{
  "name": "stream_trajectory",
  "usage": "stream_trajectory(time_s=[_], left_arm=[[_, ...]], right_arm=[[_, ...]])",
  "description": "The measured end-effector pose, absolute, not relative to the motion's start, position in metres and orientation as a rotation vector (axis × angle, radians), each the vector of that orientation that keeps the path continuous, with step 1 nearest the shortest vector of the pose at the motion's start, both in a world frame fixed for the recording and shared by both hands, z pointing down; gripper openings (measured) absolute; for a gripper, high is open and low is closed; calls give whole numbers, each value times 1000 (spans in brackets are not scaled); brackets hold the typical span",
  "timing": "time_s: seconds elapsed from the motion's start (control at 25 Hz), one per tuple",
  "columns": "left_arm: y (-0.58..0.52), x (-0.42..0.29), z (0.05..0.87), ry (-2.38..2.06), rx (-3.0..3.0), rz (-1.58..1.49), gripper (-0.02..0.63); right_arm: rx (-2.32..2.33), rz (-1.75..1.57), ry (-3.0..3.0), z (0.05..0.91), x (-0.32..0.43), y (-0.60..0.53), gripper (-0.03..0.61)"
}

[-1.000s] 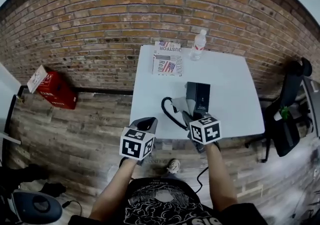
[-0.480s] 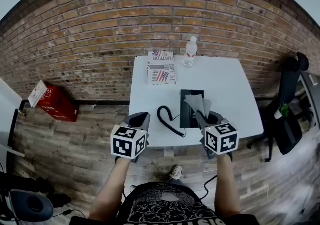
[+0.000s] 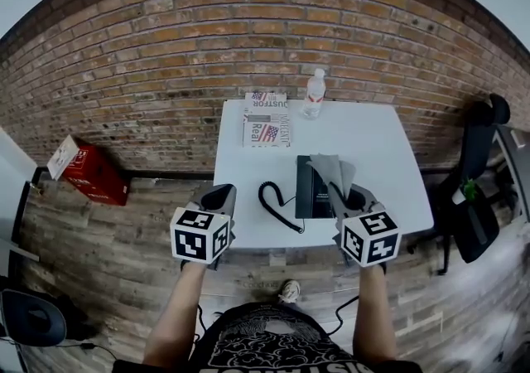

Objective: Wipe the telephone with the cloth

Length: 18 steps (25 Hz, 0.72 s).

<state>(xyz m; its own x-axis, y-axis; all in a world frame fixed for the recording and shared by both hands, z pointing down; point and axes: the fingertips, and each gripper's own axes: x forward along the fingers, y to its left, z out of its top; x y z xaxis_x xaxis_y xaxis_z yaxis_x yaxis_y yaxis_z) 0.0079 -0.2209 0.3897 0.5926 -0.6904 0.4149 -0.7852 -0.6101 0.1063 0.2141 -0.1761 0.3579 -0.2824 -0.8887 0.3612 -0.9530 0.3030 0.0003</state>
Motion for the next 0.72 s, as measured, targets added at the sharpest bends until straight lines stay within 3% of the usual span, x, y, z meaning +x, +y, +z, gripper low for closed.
stream_trajectory(time_s=[0.72], left_arm=[[-221, 8, 399, -1220, 2522, 502, 6]], right_arm=[[1633, 335, -2283, 367, 214, -178, 11]])
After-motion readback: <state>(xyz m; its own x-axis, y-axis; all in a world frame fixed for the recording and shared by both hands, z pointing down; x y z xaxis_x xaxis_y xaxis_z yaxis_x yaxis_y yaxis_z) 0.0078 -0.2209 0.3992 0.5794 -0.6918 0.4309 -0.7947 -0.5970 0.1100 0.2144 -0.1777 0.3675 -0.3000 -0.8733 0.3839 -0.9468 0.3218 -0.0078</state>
